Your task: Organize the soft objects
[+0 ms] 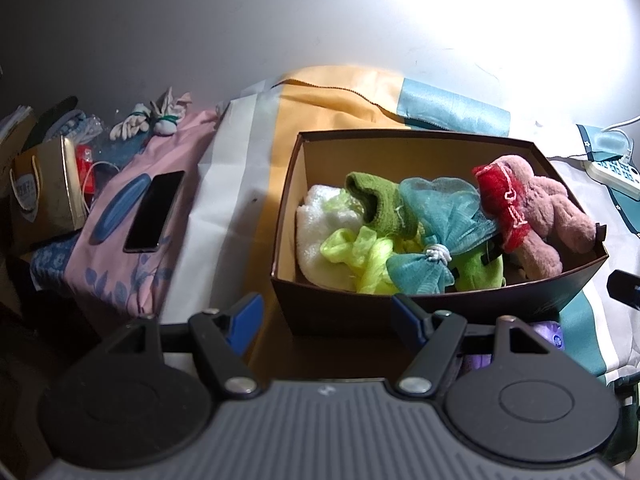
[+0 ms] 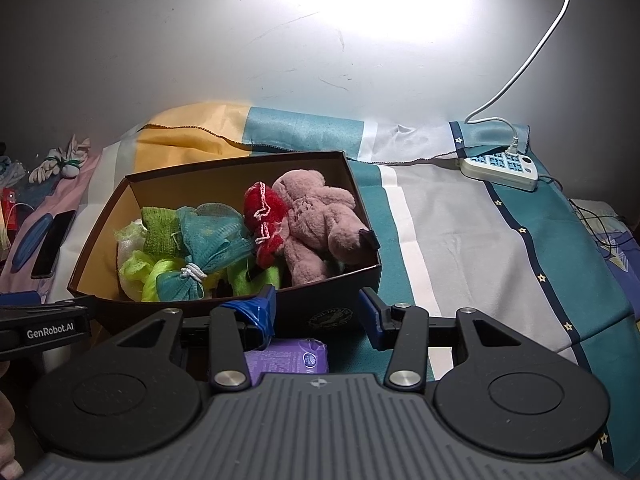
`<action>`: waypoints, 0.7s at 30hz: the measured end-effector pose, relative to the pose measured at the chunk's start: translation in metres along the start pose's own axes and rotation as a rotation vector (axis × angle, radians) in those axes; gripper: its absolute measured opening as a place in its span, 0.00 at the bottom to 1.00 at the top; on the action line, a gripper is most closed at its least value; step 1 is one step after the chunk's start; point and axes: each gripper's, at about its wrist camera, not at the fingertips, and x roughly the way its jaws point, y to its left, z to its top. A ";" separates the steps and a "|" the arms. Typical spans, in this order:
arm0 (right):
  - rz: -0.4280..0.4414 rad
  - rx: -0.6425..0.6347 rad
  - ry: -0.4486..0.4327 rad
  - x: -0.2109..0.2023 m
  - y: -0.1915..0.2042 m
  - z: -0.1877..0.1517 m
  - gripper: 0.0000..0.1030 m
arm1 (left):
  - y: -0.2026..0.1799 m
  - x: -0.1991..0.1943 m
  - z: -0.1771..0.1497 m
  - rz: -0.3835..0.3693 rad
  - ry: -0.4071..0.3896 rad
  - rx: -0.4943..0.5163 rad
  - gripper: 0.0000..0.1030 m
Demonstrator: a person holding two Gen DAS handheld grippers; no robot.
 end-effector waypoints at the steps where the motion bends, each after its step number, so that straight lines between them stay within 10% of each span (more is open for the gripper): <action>1: 0.002 0.000 -0.002 0.000 0.000 0.000 0.29 | 0.000 0.001 0.000 -0.001 0.002 0.001 0.70; 21: 0.054 -0.006 -0.045 -0.006 0.001 0.001 0.29 | -0.001 0.004 0.001 0.011 0.008 0.002 0.70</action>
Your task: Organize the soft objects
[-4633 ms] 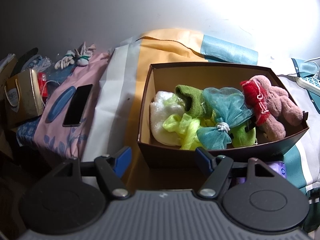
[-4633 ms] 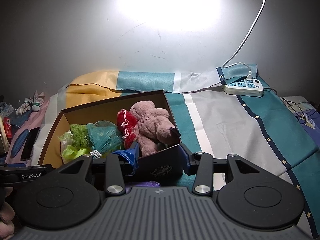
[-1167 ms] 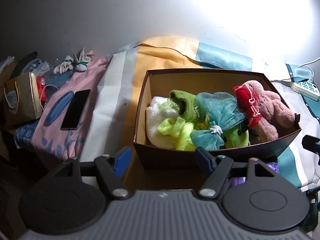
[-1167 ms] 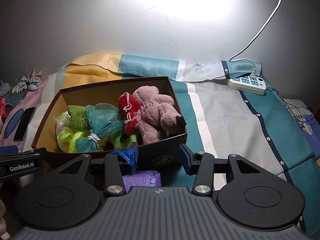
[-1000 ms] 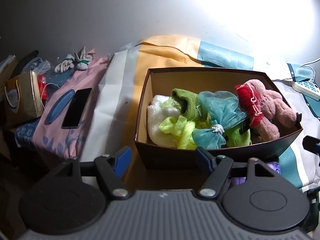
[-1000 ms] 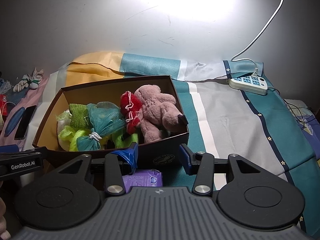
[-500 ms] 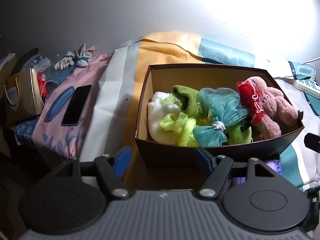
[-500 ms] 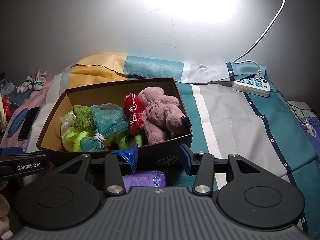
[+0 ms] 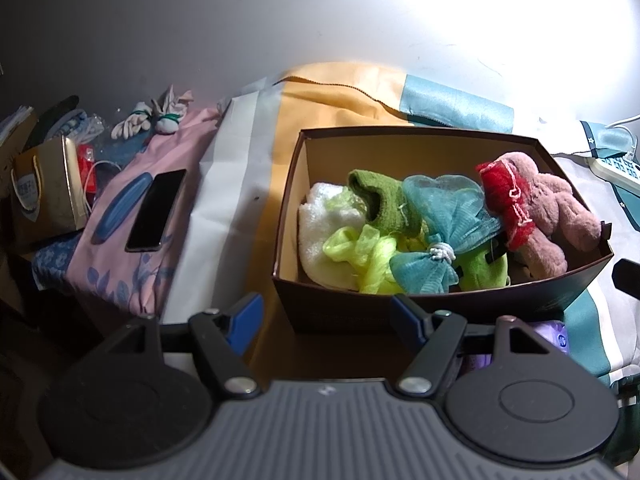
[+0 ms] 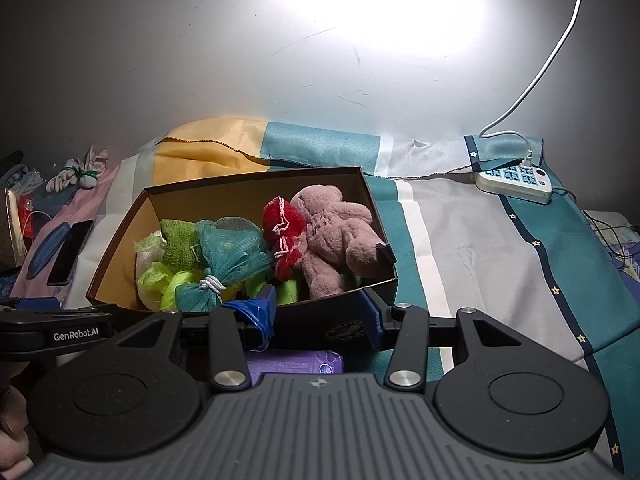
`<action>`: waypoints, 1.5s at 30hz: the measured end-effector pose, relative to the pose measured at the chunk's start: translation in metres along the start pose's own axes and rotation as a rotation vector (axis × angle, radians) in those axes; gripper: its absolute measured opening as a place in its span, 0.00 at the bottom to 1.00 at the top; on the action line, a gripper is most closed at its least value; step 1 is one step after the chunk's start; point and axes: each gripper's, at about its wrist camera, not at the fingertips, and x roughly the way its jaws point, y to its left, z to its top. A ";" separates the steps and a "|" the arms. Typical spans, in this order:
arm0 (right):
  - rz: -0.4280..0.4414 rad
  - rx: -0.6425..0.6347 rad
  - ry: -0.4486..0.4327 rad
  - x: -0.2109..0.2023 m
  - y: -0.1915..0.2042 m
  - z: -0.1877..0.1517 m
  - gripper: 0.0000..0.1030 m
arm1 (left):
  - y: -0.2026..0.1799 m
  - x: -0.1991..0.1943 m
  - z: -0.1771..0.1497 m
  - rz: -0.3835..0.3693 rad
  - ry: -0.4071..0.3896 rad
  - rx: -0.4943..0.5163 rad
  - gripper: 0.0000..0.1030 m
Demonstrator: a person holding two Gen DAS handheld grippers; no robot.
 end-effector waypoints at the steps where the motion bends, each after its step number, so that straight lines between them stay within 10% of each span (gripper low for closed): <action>1: 0.001 0.001 -0.002 0.000 0.000 0.000 0.29 | 0.000 0.000 0.000 0.001 0.002 0.000 0.70; 45: 0.029 0.020 -0.048 -0.008 -0.001 0.001 0.29 | 0.006 -0.006 0.010 0.055 -0.068 0.010 0.70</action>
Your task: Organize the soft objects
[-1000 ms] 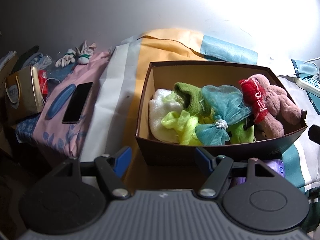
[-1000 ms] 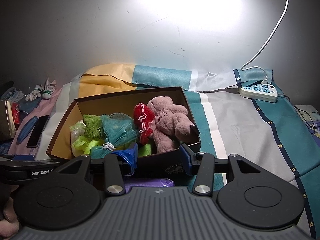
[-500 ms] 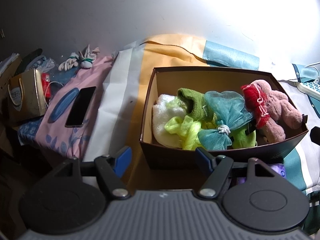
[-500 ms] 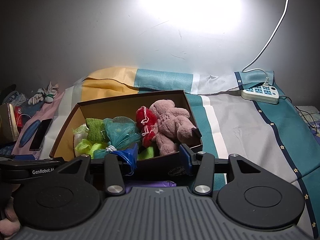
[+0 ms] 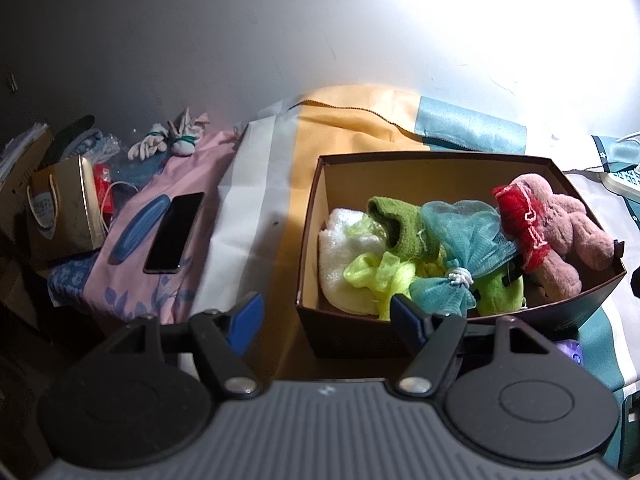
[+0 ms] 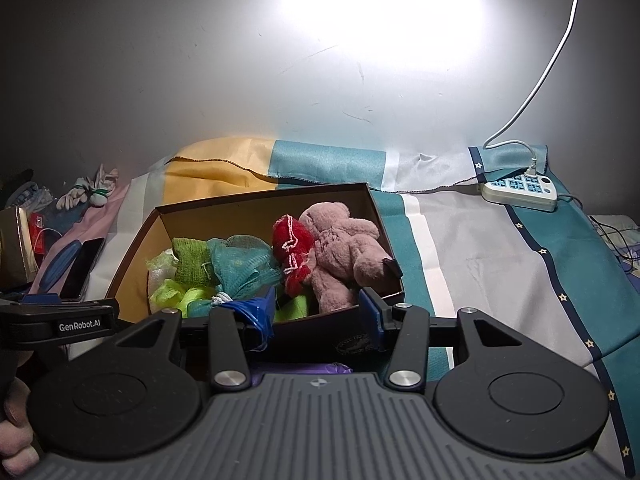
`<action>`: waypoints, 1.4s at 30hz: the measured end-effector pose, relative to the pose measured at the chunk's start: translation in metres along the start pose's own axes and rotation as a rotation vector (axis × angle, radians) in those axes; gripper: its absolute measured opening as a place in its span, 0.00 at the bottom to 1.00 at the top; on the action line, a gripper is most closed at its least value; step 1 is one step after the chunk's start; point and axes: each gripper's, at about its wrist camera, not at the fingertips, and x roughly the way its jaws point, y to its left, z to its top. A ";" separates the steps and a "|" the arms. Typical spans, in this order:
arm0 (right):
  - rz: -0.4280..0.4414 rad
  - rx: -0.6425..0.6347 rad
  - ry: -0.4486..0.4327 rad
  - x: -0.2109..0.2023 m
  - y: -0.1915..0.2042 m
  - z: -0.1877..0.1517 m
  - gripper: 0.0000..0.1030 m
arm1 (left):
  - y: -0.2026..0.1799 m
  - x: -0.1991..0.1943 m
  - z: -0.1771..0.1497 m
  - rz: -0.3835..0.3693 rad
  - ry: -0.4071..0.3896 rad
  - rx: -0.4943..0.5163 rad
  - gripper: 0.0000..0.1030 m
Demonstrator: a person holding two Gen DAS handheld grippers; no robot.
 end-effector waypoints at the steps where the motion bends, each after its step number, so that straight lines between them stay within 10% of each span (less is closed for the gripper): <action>1: 0.000 -0.002 0.000 0.000 0.000 0.000 0.29 | 0.001 0.000 0.002 0.008 -0.007 0.003 0.70; 11: 0.005 -0.022 -0.004 -0.002 0.002 0.003 0.30 | 0.018 -0.008 0.019 0.087 -0.080 0.020 0.70; 42: -0.064 -0.012 0.043 0.008 -0.006 0.007 0.30 | 0.006 -0.011 0.010 0.015 -0.037 -0.047 0.71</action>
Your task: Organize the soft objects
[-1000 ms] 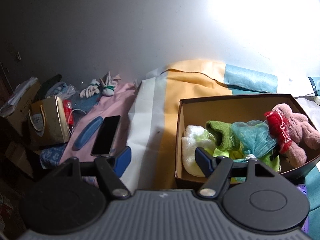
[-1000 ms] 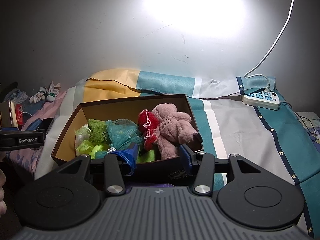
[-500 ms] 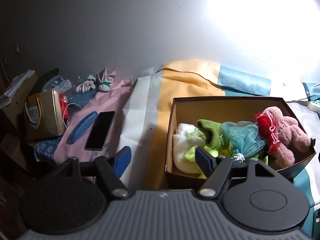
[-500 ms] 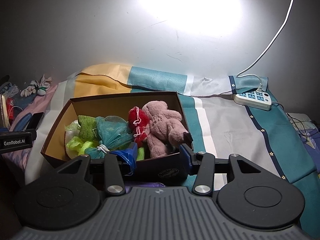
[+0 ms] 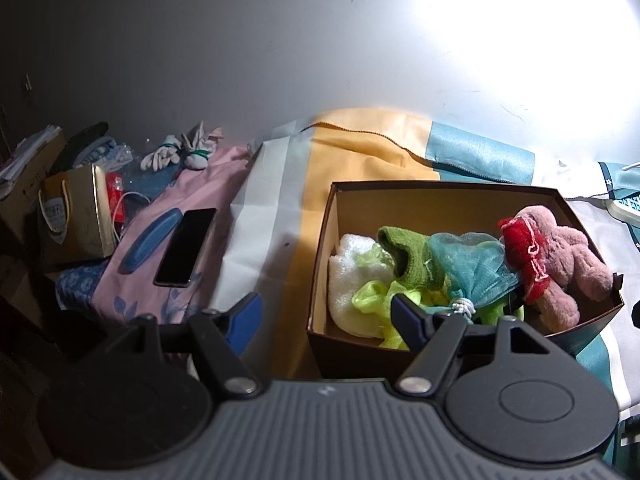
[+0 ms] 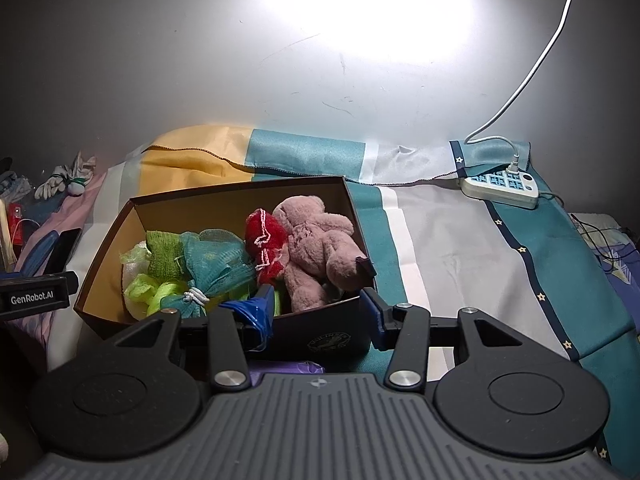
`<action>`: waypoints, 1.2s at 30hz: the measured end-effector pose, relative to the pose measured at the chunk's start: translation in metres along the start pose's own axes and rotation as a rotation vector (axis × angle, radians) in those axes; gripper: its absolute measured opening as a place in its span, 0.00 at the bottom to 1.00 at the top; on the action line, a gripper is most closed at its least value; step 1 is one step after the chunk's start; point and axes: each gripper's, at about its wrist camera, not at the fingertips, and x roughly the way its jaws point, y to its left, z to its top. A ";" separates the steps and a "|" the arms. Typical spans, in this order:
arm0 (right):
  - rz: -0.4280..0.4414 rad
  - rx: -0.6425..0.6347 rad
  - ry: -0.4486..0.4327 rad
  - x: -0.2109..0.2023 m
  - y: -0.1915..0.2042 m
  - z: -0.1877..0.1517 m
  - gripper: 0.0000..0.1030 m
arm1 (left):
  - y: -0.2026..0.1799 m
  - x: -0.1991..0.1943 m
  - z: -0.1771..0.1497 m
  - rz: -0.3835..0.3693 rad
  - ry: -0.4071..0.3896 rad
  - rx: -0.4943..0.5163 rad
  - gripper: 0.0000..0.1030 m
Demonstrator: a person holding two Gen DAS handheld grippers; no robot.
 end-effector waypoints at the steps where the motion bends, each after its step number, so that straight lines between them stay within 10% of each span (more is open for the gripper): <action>1: 0.002 0.002 0.001 0.001 0.000 0.000 0.30 | 0.000 0.001 0.000 -0.001 0.004 -0.004 0.71; 36: -0.049 0.027 0.078 0.023 -0.003 -0.003 0.30 | -0.021 0.024 -0.016 -0.099 0.103 0.020 0.71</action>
